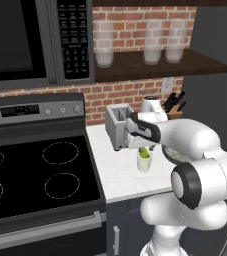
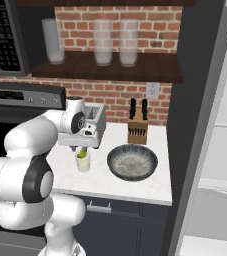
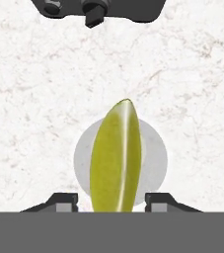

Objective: Grab a lemon wedge from the fridge and one ice cube from the ice bowl, and put them in the glass of lemonade.

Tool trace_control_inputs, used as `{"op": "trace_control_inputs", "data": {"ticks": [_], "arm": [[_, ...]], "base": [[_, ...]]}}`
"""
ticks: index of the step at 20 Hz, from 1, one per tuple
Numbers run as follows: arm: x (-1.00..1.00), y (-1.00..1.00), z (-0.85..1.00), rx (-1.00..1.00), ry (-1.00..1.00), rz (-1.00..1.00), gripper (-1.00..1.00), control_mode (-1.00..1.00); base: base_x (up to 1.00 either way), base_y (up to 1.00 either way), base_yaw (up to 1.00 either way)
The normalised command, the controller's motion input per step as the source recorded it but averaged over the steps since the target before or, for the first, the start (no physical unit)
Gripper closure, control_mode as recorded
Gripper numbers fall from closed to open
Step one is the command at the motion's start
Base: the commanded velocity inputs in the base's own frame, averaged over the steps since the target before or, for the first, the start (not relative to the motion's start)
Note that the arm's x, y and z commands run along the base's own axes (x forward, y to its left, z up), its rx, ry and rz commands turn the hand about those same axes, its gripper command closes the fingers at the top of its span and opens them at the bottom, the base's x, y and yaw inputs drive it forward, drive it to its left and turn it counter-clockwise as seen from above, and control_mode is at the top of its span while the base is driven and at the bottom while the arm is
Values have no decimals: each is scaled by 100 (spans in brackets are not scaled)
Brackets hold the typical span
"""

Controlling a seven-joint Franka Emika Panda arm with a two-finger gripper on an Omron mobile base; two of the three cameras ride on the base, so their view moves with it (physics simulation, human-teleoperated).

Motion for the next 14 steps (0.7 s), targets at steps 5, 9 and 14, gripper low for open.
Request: {"op": "trace_control_inputs", "data": {"ticks": [5,9,14], "arm": [[0,0,0,0,0,0,-100,-100],[0,-4,1,0,0,0,-100,-100],[-9,-23,27,0,0,0,-100,-100]], "base": [[0,0,0],[0,0,0],[0,0,0]]}}
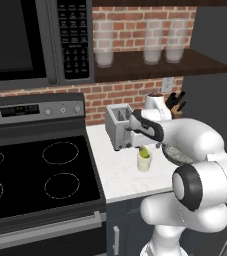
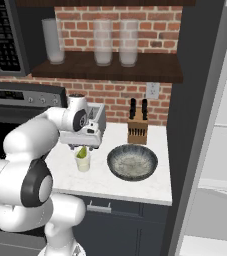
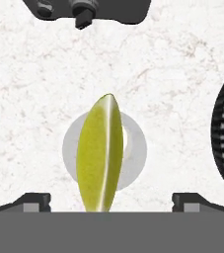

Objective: Grab a lemon wedge from the fridge and one ice cube from the ice bowl, and put them in the glass of lemonade.

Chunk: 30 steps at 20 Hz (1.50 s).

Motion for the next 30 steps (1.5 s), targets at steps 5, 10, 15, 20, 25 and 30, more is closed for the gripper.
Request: {"op": "trace_control_inputs", "data": {"ticks": [5,10,15,20,25,30], "arm": [[-16,-13,34,0,0,0,-100,-100],[-26,0,0,3,-7,0,-100,-100],[-25,-8,0,1,-6,0,-100,-100],[-12,-20,0,2,-5,0,-100,-100],[0,-15,0,0,-3,0,-100,-100],[22,-21,0,0,0,5,-100,-100]], "base": [[0,0,0],[0,0,0],[0,0,0],[0,0,0],[0,0,0],[0,0,0]]}}
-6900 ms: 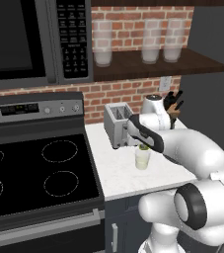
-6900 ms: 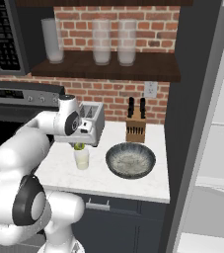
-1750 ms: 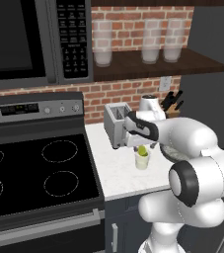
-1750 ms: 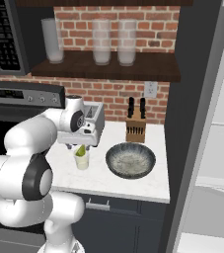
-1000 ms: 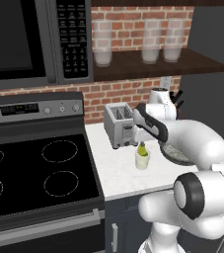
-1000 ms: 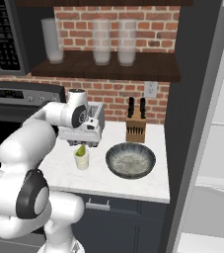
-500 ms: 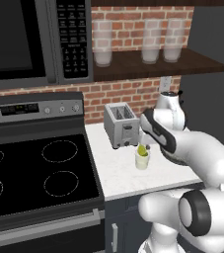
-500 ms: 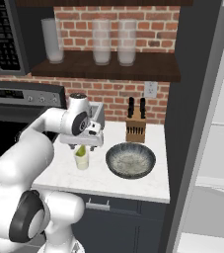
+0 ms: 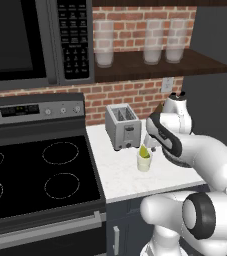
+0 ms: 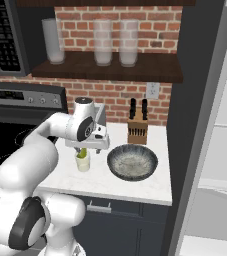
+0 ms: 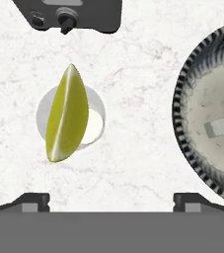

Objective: Grab a lemon wedge from the fridge and one ice cube from the ice bowl, and put them in the glass of lemonade.

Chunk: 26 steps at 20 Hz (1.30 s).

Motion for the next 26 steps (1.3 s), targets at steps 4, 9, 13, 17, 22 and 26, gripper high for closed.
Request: {"op": "trace_control_inputs", "data": {"ticks": [4,9,13,17,22,26], "arm": [[3,-68,0,0,0,9,-100,-100],[4,-78,0,0,0,1,-100,-100],[20,-72,0,0,3,0,-100,-100],[36,-40,-9,0,8,0,-100,-100],[17,5,-25,0,8,0,-100,-100],[5,0,-20,0,12,0,-100,-100]], "base": [[0,0,0],[0,0,0],[0,0,0],[0,0,0],[0,0,0],[0,0,0]]}}
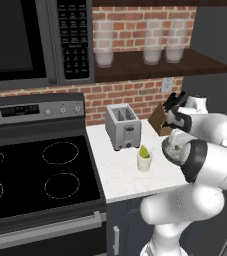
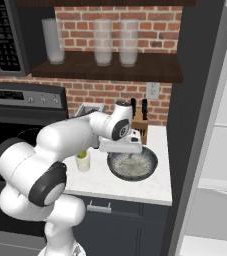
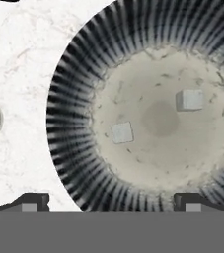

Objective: Grab a lemon wedge from the fridge and one ice cube from the ice bowl, and put them in the glass of lemonade.

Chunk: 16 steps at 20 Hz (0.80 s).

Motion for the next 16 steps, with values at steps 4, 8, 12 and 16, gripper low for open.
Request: {"op": "trace_control_inputs", "data": {"ticks": [4,8,12,16], "arm": [[9,0,-43,0,15,0,-100,-100],[13,-5,-30,0,13,0,-100,-100],[3,-26,-24,0,2,0,-100,-100],[0,-34,-26,1,0,0,-100,-100]], "base": [[0,0,0],[0,0,0],[0,0,0],[0,0,0]]}}
